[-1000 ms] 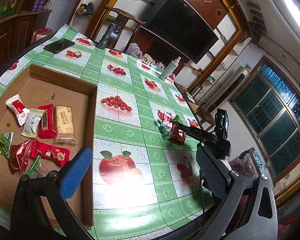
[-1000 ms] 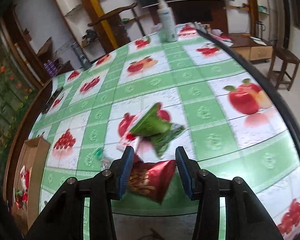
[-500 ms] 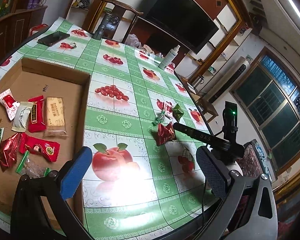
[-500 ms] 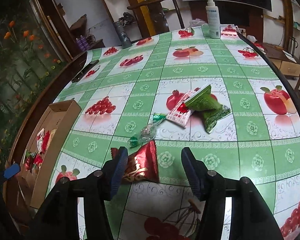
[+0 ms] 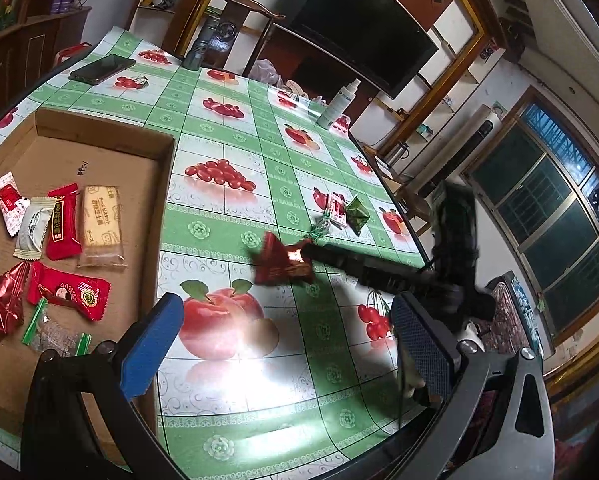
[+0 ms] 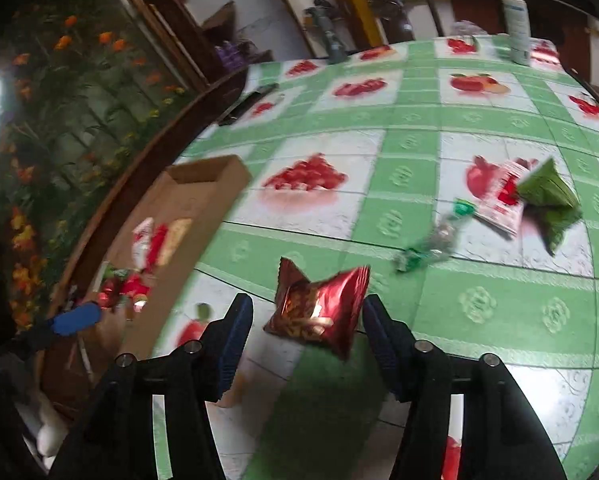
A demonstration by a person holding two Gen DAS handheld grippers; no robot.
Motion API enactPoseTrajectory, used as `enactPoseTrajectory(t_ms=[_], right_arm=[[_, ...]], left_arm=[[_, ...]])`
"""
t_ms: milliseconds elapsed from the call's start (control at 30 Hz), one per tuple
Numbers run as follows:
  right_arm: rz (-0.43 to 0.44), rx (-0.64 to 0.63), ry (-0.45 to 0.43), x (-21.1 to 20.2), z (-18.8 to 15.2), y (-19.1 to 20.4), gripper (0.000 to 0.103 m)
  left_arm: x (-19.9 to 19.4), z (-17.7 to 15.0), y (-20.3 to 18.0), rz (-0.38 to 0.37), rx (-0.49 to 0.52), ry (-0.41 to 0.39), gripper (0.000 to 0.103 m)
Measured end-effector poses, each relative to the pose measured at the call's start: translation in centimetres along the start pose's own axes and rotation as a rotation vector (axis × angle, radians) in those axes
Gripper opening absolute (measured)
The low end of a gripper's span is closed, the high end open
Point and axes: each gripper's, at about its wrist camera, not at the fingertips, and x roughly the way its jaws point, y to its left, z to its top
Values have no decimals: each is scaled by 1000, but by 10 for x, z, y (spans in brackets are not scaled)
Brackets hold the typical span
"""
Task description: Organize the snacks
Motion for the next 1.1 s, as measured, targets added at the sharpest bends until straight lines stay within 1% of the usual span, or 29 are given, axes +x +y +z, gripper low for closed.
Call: enactPoseTrajectory(t_ms=[33, 67, 100, 133, 200, 267, 367, 400, 433, 500, 533, 567, 667, 800, 900, 1033, 1100], right_arm=[[-27, 13, -30, -5, 4, -3, 59], [-71, 35, -50, -9, 7, -7, 59], [-148, 79, -69, -12, 13, -18, 59], [-195, 115, -77, -13, 16, -28, 61], [-261, 185, -71, -10, 21, -46, 61], [-284, 212, -65, -4, 23, -53, 60], [-331, 189, -59, 11, 28, -50, 55], [-344, 179, -56, 16, 30, -48, 51], [-356, 170, -52, 21, 30, -46, 44], [-363, 155, -52, 27, 30, -45, 35], [-368, 143, -59, 28, 30, -44, 25], [-367, 138, -60, 29, 29, -45, 21], [-324, 144, -88, 24, 25, -50, 21], [-277, 171, -108, 18, 22, -59, 21], [-251, 191, -112, 15, 21, -64, 21], [-233, 217, -110, 13, 22, -68, 21], [-222, 229, -108, 13, 23, -71, 21]], left_arm=[[0, 0, 0, 0, 1, 1, 103], [1, 0, 0, -2, 1, 2, 103], [1, 0, 0, -7, 3, 5, 103], [3, -1, -1, -9, 6, 8, 103], [7, -2, -4, -8, 20, 19, 103], [11, -3, -8, -5, 32, 32, 103], [16, -5, -18, 18, 79, 46, 103], [16, -6, -22, 30, 100, 47, 103], [17, -7, -27, 48, 129, 46, 103], [19, -8, -36, 77, 188, 46, 103], [21, -8, -41, 91, 221, 49, 103], [24, -7, -45, 97, 245, 53, 103], [43, -3, -58, 110, 342, 72, 103], [83, 9, -61, 149, 415, 126, 103], [111, 20, -54, 169, 413, 168, 103], [134, 28, -47, 189, 428, 187, 103], [145, 28, -43, 194, 422, 226, 103]])
